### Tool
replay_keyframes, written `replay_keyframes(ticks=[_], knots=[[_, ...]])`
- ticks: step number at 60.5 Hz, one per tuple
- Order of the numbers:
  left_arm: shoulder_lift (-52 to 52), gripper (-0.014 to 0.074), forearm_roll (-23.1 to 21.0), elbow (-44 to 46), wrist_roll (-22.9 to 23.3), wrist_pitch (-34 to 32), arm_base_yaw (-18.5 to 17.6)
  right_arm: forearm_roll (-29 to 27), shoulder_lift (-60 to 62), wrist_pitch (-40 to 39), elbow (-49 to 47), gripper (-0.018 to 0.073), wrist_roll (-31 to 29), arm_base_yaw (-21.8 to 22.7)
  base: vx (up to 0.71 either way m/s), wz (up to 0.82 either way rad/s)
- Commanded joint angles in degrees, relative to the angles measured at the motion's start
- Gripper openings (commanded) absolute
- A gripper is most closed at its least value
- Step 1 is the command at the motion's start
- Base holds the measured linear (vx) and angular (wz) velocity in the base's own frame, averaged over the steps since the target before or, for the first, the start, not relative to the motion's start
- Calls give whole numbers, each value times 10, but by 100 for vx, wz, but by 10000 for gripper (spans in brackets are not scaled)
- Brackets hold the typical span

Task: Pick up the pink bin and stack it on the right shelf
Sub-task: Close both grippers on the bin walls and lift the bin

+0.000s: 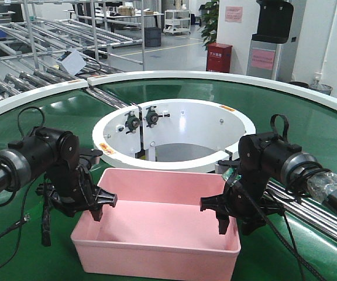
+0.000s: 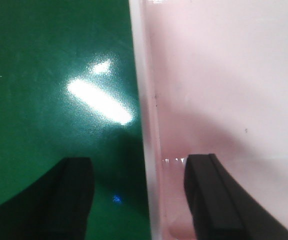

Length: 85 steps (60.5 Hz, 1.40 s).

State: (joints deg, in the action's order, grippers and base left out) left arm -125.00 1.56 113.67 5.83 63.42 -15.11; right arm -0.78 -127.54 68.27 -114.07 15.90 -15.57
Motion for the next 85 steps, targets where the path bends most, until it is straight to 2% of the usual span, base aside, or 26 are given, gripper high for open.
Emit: replay_keyframes(ticks=[1, 2, 7, 21, 27, 40, 44, 49, 55, 61, 70, 85], knots=[[38, 435, 0, 17, 4, -15, -1, 8, 34, -5, -17, 314, -2, 1, 0, 0], [38, 367, 0, 17, 4, -15, -1, 5, 34, -5, -17, 243, -1, 1, 0, 0], [38, 301, 0, 17, 4, -16, -1, 5, 34, -5, -17, 163, -1, 1, 0, 0], [38, 176, 0, 17, 4, -20, -1, -8, 34, -8, -17, 18, -2, 1, 0, 0], [40, 149, 0, 17, 6, -14, -1, -27, 34, -14, -17, -11, -8, 1, 0, 0], [81, 139, 3, 17, 44, 9, -8, 0, 62, -19, -16, -10, 1, 1, 0, 0], [103, 139, 21, 17, 76, 22, -15, 18, 81, -16, -16, -9, 6, 1, 0, 0], [138, 139, 56, 7, 118, 22, -29, 68, 109, 5, -15, -8, 16, -11, 0, 0], [197, 139, 95, -50, 166, 1, -59, 158, 147, 20, 8, -6, 36, -40, 0, 0], [264, 140, 131, -144, 216, -47, -91, 201, 195, 4, 67, -6, 59, -68, 0, 0], [365, 141, 166, -287, 280, -106, -125, 188, 287, -61, 188, -6, 73, -72, 0, 0], [492, 140, 171, -453, 351, -168, -173, 163, 431, -153, 398, -3, 81, -72, 0, 0]])
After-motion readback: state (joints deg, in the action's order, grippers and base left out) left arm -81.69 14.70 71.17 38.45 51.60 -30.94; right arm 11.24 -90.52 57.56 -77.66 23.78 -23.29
